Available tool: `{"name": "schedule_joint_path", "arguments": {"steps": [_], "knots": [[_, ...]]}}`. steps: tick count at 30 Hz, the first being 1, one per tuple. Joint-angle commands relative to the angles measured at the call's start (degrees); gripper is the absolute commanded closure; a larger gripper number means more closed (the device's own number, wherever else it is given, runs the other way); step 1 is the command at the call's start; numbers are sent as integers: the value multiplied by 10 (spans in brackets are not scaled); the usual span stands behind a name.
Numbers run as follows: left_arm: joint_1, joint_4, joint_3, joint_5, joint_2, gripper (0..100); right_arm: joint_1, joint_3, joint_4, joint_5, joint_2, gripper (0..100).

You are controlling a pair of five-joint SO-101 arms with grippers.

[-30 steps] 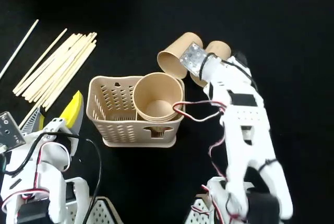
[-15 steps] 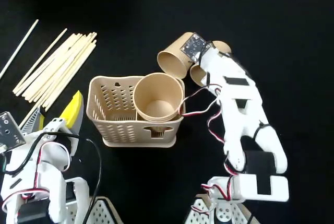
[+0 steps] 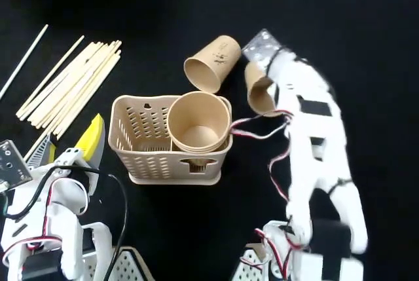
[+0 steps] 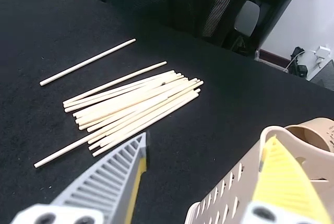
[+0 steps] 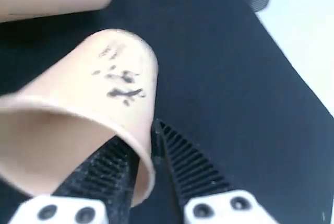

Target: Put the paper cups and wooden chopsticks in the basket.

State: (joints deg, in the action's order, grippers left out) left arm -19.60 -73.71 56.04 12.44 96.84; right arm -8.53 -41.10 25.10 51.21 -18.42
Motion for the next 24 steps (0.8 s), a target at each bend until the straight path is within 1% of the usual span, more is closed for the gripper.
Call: {"name": "schedule_joint_path", "arguments": {"steps": [1,7,12,16,19,21,24], "knots": [[3,11,-3,0,-5,661,-33,39,78,-23,-75,986],[3,11,-3,0,-5,661,-51,147,270,-55,-167,986],[3,11,-3,0,-5,661,-46,291,495,-75,-225,986],[3,11,-3,0,-5,661,-8,405,651,-82,-255,986],[3,11,-3,0,-5,661,43,482,725,-83,-271,986],[3,11,-3,0,-5,661,74,531,757,-105,-276,986],[3,11,-3,0,-5,661,108,575,760,-139,-286,986]]}}
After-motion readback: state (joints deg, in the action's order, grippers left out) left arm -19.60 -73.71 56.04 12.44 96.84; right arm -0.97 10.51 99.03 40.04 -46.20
